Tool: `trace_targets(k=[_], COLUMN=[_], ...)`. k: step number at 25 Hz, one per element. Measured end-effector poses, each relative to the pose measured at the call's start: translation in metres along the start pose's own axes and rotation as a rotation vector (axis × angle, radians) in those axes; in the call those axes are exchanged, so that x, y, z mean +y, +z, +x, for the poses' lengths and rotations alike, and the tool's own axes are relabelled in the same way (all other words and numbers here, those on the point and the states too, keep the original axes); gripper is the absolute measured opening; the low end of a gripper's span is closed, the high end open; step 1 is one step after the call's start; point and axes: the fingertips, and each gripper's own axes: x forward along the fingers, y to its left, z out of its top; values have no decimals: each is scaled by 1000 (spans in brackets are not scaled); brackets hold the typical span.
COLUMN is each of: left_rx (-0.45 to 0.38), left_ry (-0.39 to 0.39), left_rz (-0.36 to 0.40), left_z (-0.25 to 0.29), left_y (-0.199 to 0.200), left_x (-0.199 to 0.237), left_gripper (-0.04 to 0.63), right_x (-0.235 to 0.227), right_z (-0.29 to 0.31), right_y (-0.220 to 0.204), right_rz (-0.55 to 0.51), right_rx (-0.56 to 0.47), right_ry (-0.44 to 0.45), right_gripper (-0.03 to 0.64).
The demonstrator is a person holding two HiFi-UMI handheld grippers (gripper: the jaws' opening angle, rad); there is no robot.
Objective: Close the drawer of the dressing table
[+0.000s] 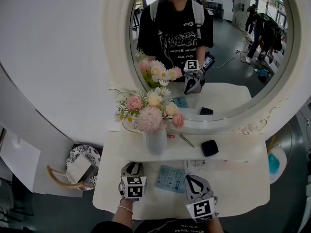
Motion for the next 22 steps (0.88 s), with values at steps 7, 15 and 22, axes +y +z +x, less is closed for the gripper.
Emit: trace_targets(k=[7,15,22], left_rx=[0,0,-3], left_ry=[4,3,-10], left_rz=[-1,0,-29], left_z=[2,3,4], left_y=[1,1,0], left_x=[1,1,0], left_gripper=[100,101,101], right_x=[-2,0,0], right_z=[-2,0,0], right_y=[2,0,1], right_rz=[-12,4,-6], right_rx=[12,2,3], right_ry=[-2,0,3], right_gripper=[11,11,11])
